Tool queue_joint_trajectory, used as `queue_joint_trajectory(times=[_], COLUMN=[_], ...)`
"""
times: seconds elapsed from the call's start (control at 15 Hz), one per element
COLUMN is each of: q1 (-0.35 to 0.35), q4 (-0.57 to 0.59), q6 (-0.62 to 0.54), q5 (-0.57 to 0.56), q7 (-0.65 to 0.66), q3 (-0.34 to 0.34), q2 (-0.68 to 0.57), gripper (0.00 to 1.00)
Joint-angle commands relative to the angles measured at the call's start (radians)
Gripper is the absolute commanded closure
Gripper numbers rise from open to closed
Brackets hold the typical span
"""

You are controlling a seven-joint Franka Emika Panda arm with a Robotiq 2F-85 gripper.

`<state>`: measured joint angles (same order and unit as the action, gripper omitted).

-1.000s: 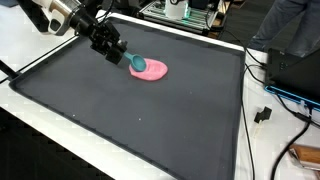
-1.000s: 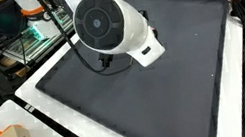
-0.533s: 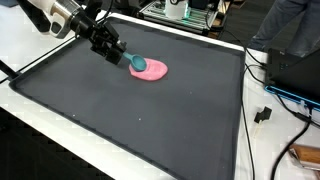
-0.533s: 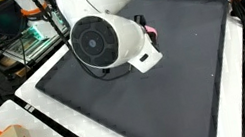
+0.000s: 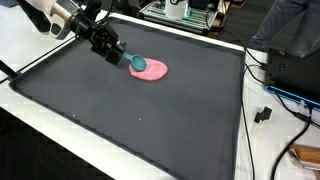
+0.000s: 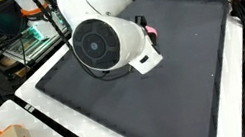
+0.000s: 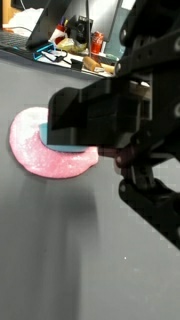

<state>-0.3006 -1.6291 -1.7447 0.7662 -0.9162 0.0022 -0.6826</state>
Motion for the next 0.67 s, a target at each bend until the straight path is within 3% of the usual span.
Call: queue_joint_trajectory(times=[0.0, 0.6], q1=[0.016, 0.047], q4=[-0.010, -0.046], q6=[-0.030, -0.028], q5=[-0.020, -0.067], q7=[0.037, 0.129], q3=[-0.019, -0.017], q2=[0.001, 0.087], gripper=[0.75, 0.75])
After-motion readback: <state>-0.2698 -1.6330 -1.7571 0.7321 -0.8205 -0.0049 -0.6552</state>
